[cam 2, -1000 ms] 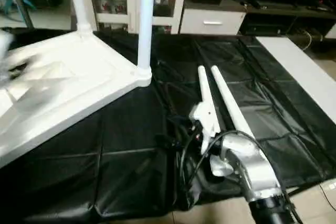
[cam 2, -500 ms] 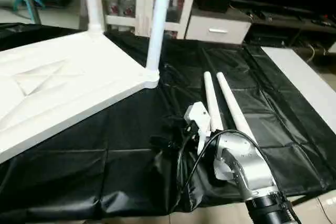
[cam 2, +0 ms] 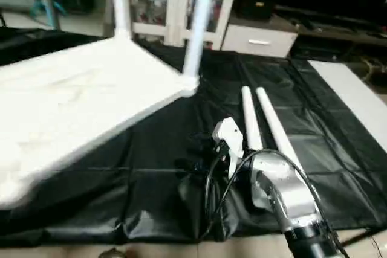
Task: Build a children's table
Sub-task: Rotate table base
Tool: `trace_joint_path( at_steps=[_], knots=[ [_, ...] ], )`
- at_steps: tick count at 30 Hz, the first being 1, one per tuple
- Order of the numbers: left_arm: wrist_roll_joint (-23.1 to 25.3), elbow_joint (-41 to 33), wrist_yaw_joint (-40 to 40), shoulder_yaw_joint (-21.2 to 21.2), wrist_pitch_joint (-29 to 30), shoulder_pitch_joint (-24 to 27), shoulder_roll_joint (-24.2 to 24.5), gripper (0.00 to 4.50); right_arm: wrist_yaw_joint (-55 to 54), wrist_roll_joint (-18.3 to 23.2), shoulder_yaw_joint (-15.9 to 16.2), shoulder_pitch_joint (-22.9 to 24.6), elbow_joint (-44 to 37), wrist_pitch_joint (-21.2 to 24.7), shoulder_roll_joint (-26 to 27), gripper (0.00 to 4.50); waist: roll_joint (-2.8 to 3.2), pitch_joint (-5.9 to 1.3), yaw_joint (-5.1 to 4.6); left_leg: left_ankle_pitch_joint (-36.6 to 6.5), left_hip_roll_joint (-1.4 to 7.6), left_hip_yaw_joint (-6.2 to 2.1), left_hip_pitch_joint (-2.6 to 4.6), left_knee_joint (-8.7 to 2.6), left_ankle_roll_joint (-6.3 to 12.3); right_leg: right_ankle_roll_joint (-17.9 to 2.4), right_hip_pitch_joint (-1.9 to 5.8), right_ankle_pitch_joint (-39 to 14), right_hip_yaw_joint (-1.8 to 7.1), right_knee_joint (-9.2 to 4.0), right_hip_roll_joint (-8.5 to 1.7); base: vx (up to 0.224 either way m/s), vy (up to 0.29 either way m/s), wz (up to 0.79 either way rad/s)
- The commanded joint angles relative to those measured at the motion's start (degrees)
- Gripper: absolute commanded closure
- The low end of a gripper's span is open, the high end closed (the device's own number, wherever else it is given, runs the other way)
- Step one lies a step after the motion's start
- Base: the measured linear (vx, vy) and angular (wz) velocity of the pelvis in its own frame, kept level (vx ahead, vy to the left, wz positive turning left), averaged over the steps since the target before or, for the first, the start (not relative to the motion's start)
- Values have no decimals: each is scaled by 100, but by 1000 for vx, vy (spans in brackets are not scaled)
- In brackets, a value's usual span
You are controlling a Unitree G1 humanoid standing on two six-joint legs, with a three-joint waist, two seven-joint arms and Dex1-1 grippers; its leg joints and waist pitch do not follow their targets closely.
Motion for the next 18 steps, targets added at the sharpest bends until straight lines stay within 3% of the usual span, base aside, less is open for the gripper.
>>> trace_joint_path(
  at_steps=[1,4,7,10,13,17,18],
  knots=[
    [-368,-911,-797,-451,337,317,90,175,-13,-10,-116,-35,-5,-9,-105,70,285,-193,-79,-3593,191,-130,181,-587,-406,-671,-11,-3042,250,-600,-362,0,0,0],
    [-505,-1565,-1175,-599,416,564,170,175,-27,-18,-125,-42,3,-18,-121,70,278,-182,-85,-3759,181,-131,201,-592,-390,-610,-26,-3228,235,-633,-343,0,0,0],
    [-892,-2415,-1457,-862,735,649,75,175,17,24,-115,-27,-13,43,-142,70,275,-203,-96,-3552,170,-107,183,-588,-385,-632,-11,-3047,241,-602,-319,0,0,0],
    [-1005,-2716,-1489,-1138,930,546,-56,175,234,179,-22,38,-154,316,-206,70,279,-196,-101,-3496,155,-94,182,-579,-380,-656,-7,-2953,237,-599,-296,0,0,0],
    [-968,-2952,-1480,-1404,1058,451,-207,175,734,325,252,233,-527,645,-514,70,250,-209,-110,-3212,153,-92,117,-589,-344,-596,73,-2806,236,-570,-283,0,0,0],
    [-858,-3173,-1413,-1728,1210,265,-482,175,847,256,382,361,-648,628,-644,70,245,-216,-110,-3070,157,-67,143,-557,-331,-578,51,-2864,242,-600,-302,0,0,0],
    [-873,-3225,-1387,-1767,1279,235,-512,175,727,196,326,332,-566,528,-576,70,247,-220,-130,-2984,150,-78,116,-556,-330,-612,74,-2846,238,-580,-314,0,0,0]
  ],
)
